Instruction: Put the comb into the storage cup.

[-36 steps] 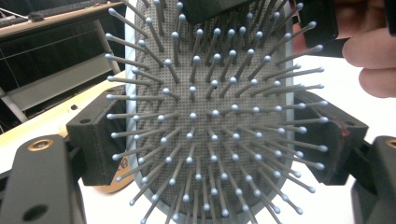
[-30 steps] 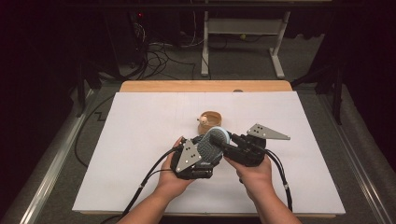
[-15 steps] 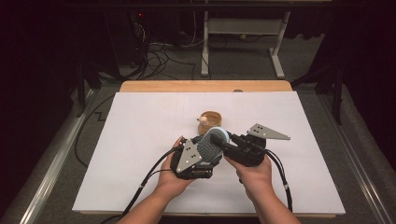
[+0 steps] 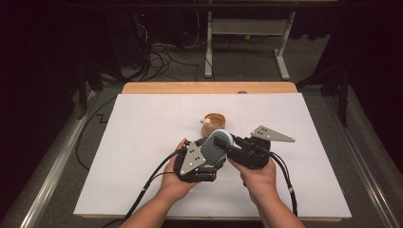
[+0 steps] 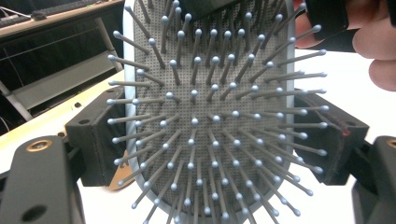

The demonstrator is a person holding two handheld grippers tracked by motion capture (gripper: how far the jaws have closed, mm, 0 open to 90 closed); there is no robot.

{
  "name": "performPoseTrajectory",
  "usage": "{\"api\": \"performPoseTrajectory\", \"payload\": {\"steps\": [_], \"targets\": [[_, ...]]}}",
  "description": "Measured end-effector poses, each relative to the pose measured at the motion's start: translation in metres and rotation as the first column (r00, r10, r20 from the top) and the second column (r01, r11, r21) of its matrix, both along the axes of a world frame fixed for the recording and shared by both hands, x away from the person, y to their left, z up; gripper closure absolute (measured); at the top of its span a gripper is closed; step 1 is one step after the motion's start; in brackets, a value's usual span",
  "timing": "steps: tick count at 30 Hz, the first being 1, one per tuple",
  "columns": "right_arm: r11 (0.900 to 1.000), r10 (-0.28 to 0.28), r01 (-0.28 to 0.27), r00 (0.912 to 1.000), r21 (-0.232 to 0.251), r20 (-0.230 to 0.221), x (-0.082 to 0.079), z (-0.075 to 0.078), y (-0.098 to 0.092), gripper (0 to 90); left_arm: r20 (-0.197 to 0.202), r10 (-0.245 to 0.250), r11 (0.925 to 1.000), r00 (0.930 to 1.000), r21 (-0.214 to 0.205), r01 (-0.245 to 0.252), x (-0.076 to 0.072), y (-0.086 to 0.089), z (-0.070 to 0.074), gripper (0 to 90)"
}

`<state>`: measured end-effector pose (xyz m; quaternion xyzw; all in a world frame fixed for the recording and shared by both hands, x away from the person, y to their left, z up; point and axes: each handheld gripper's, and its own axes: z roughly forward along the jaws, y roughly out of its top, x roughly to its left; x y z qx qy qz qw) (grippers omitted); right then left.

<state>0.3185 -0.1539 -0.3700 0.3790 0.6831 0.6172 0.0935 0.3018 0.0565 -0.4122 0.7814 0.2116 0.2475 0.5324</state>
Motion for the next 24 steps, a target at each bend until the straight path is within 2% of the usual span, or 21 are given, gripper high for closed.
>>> {"api": "performPoseTrajectory", "payload": {"steps": [6,20,24], "targets": [[1.0,-0.003,0.003,1.0,-0.003,0.0,0.0012,0.0005,0.0016,60.3,-0.007,0.005,1.0,1.0,0.0,-0.005,0.0011,0.001,0.0004,19.5],[0.9999,-0.009,0.009,0.9999,-0.01,0.005,0.0014,0.001,0.0032,60.4,-0.043,-0.009,0.9996,0.999,-0.028,0.008,0.004,0.0019,0.0003,19.2],[0.9999,-0.009,0.009,0.9999,-0.009,0.007,0.0013,0.0015,0.0035,60.4,-0.074,-0.018,0.9986,0.9971,-0.052,0.014,0.0063,0.0035,0.0,18.2]]}}
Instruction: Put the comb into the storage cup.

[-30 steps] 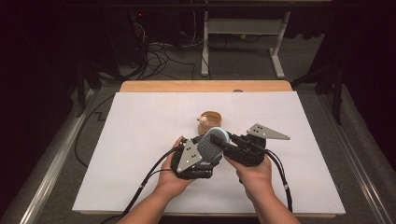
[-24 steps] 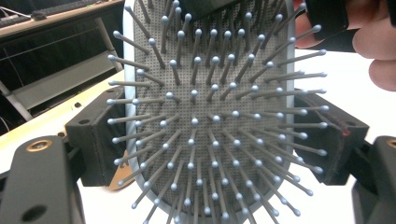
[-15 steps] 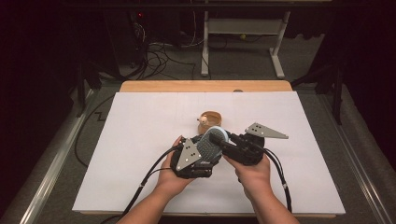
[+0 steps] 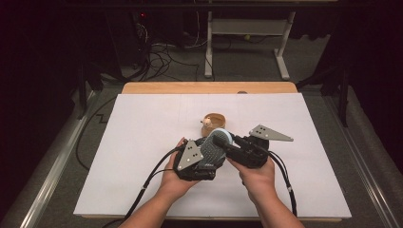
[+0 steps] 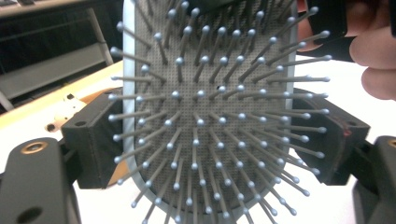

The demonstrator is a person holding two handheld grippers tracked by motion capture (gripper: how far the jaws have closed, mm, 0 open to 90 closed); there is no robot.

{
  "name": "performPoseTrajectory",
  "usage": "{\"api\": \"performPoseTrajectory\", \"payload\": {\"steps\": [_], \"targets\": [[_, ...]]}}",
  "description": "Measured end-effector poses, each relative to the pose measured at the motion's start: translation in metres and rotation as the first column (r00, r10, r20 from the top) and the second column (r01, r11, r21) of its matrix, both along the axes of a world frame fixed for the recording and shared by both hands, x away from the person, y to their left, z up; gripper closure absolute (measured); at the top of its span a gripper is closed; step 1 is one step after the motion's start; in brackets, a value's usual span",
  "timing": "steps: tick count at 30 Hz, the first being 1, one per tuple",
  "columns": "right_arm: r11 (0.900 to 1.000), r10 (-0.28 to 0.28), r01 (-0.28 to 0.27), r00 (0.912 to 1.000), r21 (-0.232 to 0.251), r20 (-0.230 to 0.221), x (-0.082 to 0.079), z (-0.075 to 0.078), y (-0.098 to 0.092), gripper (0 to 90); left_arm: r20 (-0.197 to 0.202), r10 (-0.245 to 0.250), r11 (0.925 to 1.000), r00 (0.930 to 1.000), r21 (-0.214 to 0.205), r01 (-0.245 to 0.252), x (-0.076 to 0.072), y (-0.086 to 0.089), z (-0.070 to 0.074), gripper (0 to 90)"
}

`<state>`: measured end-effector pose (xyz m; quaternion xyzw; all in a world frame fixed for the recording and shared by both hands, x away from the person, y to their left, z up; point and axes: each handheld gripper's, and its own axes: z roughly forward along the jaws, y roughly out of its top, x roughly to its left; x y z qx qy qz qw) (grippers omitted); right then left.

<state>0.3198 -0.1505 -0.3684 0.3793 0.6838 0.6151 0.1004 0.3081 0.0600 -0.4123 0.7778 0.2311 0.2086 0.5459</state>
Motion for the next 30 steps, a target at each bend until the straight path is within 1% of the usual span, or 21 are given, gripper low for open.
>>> {"api": "performPoseTrajectory", "payload": {"steps": [1,8,16,19,22,27,30], "targets": [[1.0,-0.002,0.002,1.0,-0.001,0.004,0.0,0.0,0.0,60.5,-0.011,-0.004,1.0,0.9999,-0.004,0.004,0.001,0.0,0.0,17.9],[1.0,-0.007,0.007,0.9999,-0.001,0.01,-0.001,0.002,-0.002,60.6,-0.02,-0.028,0.999,0.9994,-0.035,0.028,0.002,0.002,-0.001,15.8],[0.9997,-0.021,0.021,0.9994,0.007,0.027,-0.001,0.005,-0.009,60.4,-0.053,-0.058,0.9968,0.9969,-0.057,0.055,0.006,0.003,-0.002,10.0],[0.9994,-0.035,0.034,0.9987,0.007,0.036,0.0,0.007,-0.013,60.4,-0.045,-0.058,0.9968,0.9973,-0.057,0.055,0.006,0.004,-0.002,7.9],[0.9991,-0.042,0.042,0.9984,0.007,0.038,0.0,0.008,-0.015,60.4,-0.057,-0.071,0.9962,0.9959,-0.054,0.068,0.008,0.004,-0.004,5.4],[0.9982,-0.06,0.06,0.9967,0.006,0.055,-0.001,0.011,-0.023,60.4,-0.062,-0.082,0.9956,0.9947,-0.049,0.079,0.009,0.004,-0.005,0.0],[0.9977,-0.067,0.066,0.9962,0.011,0.056,-0.001,0.012,-0.026,60.4,-0.057,-0.089,0.9949,0.9944,-0.053,0.086,0.009,0.006,-0.006,0.0]]}}
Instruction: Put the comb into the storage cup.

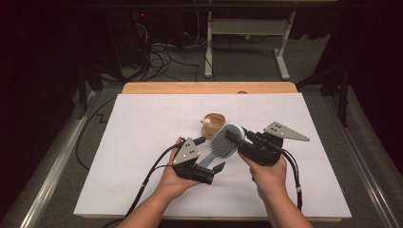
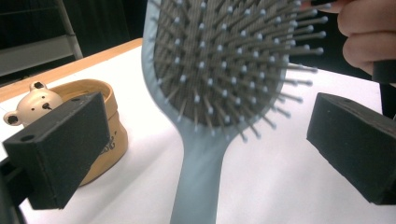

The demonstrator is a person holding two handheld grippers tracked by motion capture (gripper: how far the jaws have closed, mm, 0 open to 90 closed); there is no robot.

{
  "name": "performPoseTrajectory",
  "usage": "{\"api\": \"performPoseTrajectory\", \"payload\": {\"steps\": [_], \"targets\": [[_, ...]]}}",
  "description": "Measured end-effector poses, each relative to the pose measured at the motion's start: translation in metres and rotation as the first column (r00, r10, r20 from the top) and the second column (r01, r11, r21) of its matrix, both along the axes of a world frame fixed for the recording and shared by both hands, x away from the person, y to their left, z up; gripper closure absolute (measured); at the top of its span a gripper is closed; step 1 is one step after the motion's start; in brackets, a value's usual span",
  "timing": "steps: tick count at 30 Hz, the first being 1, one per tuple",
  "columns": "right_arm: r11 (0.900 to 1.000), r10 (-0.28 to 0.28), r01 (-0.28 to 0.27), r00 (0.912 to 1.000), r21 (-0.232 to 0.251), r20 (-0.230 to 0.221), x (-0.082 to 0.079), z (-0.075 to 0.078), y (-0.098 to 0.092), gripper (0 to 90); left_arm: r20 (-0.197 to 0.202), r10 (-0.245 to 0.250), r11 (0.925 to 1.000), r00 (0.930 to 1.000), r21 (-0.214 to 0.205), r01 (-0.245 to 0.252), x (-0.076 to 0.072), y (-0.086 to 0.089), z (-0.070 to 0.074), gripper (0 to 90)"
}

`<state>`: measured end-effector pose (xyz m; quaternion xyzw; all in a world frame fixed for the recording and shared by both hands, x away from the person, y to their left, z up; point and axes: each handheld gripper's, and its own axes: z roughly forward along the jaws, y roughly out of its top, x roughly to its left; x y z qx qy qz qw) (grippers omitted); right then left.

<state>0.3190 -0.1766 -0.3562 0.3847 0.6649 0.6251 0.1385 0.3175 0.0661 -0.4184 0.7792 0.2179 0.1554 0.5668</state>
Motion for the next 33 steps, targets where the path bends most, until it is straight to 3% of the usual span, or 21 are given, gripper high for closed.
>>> {"api": "performPoseTrajectory", "payload": {"steps": [7,21,33], "targets": [[0.9997,-0.019,0.019,0.9996,-0.016,0.022,-0.002,0.003,-0.006,60.4,-0.003,-0.01,0.9999,0.9999,-0.014,0.01,0.001,0.004,0.0,0.0],[0.9972,-0.064,0.066,0.9964,-0.035,0.055,-0.003,0.001,-0.023,60.4,-0.011,0.043,0.9986,0.999,-0.032,-0.043,0.004,0.022,-0.003,0.0],[0.9908,-0.109,0.115,0.9901,-0.071,0.088,-0.006,0.005,-0.039,60.4,0.004,0.097,0.9934,0.9952,-0.061,-0.097,0.005,0.054,-0.005,0.0]]}}
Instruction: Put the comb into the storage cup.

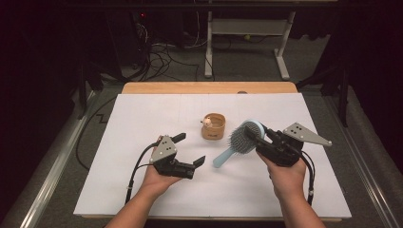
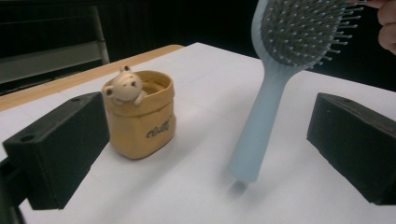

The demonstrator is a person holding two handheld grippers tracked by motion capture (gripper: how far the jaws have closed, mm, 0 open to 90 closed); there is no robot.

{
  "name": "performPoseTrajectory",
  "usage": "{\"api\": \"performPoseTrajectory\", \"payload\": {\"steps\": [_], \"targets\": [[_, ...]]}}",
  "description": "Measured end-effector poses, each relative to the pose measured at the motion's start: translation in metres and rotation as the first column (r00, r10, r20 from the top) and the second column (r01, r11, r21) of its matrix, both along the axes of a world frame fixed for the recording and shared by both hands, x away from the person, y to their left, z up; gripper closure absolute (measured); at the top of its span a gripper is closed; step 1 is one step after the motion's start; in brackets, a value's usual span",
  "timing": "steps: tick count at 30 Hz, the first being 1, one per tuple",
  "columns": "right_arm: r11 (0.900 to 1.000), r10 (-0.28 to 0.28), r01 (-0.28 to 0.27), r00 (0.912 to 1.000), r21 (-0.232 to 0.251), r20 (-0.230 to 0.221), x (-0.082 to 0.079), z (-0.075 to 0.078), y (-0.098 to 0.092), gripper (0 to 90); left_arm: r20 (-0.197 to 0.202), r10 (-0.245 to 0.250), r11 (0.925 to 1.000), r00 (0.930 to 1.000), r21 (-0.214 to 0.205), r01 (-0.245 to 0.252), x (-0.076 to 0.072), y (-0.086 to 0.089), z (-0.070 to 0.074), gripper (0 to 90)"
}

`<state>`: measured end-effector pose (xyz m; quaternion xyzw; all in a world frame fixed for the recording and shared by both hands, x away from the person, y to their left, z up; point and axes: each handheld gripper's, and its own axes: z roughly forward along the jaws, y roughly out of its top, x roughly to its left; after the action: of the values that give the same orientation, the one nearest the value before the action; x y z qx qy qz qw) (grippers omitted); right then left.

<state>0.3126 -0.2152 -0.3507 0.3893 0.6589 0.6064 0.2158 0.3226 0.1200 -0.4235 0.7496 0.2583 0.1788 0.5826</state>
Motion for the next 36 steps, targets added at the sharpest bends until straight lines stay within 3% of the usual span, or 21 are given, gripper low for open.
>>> {"api": "performPoseTrajectory", "payload": {"steps": [6,14,24,36], "targets": [[0.9999,-0.013,0.013,0.9999,-0.003,0.01,-0.001,0.001,-0.005,60.3,0.004,0.043,0.9982,0.9991,0.041,-0.043,-0.001,0.016,-0.004,0.0],[0.9994,-0.031,0.032,0.9993,-0.015,0.021,-0.004,0.003,-0.012,60.3,0.001,0.085,0.9945,0.9964,0.061,-0.085,-0.007,0.041,-0.017,0.0],[0.9979,-0.059,0.06,0.9975,-0.024,0.038,-0.006,0.004,-0.023,60.3,-0.01,0.12,0.9917,0.9927,0.047,-0.12,-0.007,0.057,-0.025,0.0],[0.9956,-0.084,0.086,0.9955,-0.039,0.043,-0.006,0.004,-0.034,60.2,-0.006,0.146,0.9892,0.9893,0.016,-0.146,-0.006,0.075,-0.022,0.0]]}}
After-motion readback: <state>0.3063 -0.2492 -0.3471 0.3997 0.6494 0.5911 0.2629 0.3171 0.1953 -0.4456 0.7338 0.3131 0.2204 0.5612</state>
